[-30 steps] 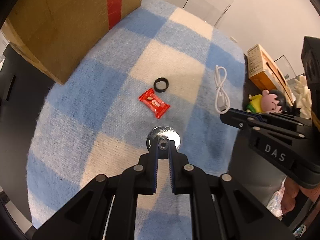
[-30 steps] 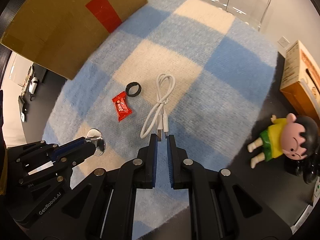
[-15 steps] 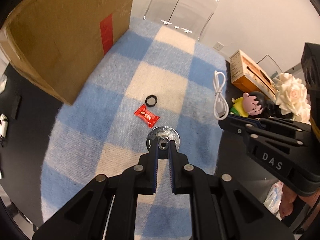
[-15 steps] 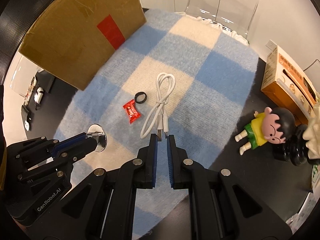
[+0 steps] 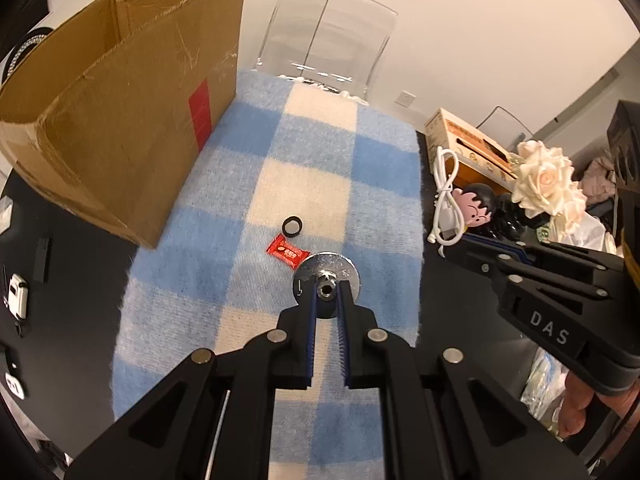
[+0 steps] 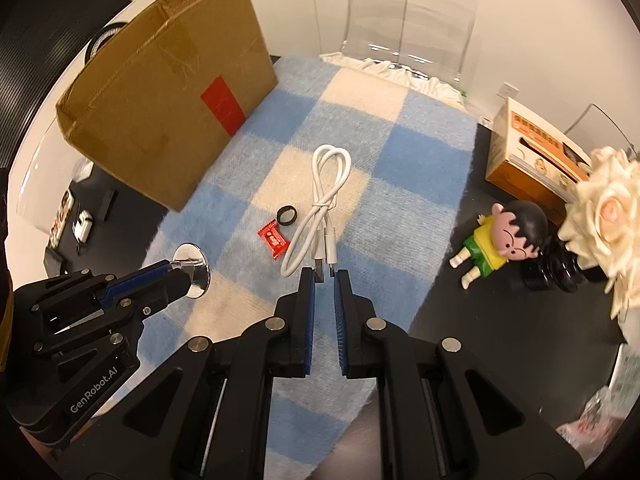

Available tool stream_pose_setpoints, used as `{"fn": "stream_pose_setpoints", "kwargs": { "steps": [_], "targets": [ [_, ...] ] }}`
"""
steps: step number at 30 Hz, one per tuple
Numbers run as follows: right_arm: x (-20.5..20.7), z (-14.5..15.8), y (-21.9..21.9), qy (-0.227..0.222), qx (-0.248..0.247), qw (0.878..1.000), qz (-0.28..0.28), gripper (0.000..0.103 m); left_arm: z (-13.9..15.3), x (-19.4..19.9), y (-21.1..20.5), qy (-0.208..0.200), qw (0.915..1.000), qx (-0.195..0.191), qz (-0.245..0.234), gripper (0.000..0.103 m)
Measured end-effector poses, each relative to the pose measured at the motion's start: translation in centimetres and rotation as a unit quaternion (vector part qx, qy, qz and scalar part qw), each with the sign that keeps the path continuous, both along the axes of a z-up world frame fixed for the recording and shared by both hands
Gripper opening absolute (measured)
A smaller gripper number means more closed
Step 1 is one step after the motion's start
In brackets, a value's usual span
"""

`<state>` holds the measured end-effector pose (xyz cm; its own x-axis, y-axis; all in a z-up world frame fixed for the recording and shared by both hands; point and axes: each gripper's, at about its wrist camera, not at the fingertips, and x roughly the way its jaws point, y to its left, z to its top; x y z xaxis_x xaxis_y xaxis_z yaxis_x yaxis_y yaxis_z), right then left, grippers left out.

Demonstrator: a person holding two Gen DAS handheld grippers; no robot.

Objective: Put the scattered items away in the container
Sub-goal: 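Carry the silver cap and white cable with both tools over the box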

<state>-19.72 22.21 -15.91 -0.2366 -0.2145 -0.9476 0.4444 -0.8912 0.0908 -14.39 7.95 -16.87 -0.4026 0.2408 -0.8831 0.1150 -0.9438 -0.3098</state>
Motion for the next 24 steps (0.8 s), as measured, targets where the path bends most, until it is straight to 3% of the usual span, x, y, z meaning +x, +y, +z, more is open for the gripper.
{"fn": "stream_pose_setpoints", "kwargs": {
  "steps": [11, 24],
  "targets": [
    [2.5, 2.8, -1.4, 0.019, 0.007, 0.999, -0.029, 0.010, 2.7, 0.4, -1.8, 0.025, 0.9991, 0.004, -0.034, 0.010],
    [2.9, 6.7, -6.0, 0.051, 0.004, 0.998, -0.041, 0.010, 5.3, 0.0, -6.0, 0.048, 0.9974, 0.003, -0.054, 0.010]
  ]
}}
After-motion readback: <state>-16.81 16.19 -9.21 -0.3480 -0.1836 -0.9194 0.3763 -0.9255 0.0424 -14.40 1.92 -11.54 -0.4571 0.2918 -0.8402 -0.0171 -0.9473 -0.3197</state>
